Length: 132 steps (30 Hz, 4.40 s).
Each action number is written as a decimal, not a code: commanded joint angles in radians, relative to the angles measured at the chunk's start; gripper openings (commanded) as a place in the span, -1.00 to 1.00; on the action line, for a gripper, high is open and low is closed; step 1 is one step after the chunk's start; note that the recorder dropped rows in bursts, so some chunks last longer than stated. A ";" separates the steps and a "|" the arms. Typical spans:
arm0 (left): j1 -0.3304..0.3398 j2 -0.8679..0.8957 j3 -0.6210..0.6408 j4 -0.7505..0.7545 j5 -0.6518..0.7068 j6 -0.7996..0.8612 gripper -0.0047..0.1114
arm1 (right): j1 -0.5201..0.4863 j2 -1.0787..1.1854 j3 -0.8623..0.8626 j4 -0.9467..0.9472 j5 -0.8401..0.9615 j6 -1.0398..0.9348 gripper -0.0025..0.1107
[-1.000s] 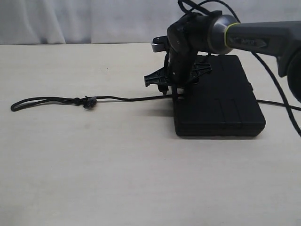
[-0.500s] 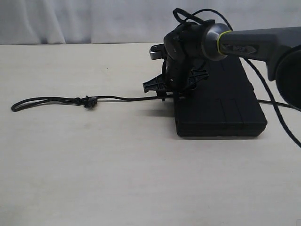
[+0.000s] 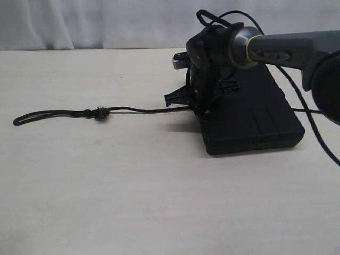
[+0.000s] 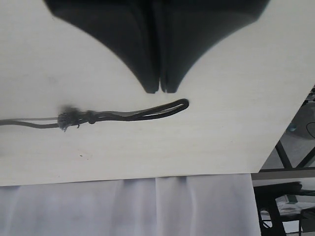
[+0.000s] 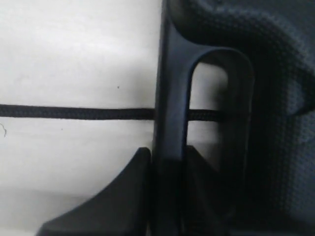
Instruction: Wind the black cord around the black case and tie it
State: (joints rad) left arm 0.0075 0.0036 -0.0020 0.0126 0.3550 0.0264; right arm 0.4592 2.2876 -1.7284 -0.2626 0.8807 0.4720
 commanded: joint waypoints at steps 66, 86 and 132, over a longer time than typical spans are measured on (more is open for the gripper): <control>-0.009 -0.004 0.002 -0.006 -0.016 -0.002 -0.92 | -0.248 -0.440 0.048 0.256 0.276 -0.313 -0.89; -0.009 -0.004 0.002 -0.006 -0.016 -0.002 -0.92 | -0.248 -0.440 0.048 0.247 0.268 -0.365 -0.88; -0.009 -0.004 0.002 -0.003 -0.016 -0.002 -0.92 | -0.248 -0.440 0.042 0.249 0.322 -0.409 -0.88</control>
State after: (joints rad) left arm 0.0000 0.0036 -0.0020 0.0126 0.3550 0.0264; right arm 0.2209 1.8351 -1.6894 0.0091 1.1783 0.0864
